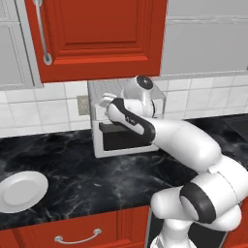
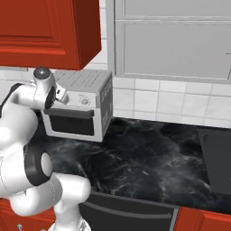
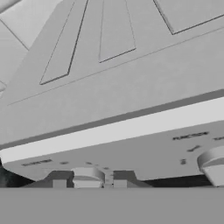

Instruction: Pick up the bagel from the plate, place it on the toaster oven rack, close the door, and set the timer.

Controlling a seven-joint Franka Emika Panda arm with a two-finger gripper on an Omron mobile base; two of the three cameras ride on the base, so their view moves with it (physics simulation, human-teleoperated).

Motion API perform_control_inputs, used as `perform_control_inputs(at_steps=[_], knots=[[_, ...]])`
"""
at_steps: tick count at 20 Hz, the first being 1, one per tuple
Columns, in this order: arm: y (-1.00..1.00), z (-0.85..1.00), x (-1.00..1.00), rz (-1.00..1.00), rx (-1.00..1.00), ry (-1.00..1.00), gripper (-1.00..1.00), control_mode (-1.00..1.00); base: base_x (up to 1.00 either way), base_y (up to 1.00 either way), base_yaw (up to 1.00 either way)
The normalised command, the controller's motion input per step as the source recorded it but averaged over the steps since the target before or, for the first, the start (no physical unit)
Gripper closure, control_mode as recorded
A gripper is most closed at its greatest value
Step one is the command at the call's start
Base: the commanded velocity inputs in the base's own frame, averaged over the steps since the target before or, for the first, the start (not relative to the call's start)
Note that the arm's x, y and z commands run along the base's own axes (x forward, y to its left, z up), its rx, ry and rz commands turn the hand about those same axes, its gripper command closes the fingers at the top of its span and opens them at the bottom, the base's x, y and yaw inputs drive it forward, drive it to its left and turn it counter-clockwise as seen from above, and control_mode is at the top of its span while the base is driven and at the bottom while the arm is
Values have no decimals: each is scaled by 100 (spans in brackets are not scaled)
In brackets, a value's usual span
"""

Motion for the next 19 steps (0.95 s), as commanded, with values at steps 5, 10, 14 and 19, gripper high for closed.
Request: perform_control_inputs(at_steps=[5, 10, 14, 19], knots=[[2, 67, -68, 0, 0, 4, 100, -100, 0, 0, 0], [0, 42, -46, 1, -1, 9, 100, -100, 0, 0, 0], [1, 5, -23, 4, -12, 4, 100, -100, 0, 0, 0], [0, -27, -32, 1, -15, 0, 100, -100, 0, 0, 0]])
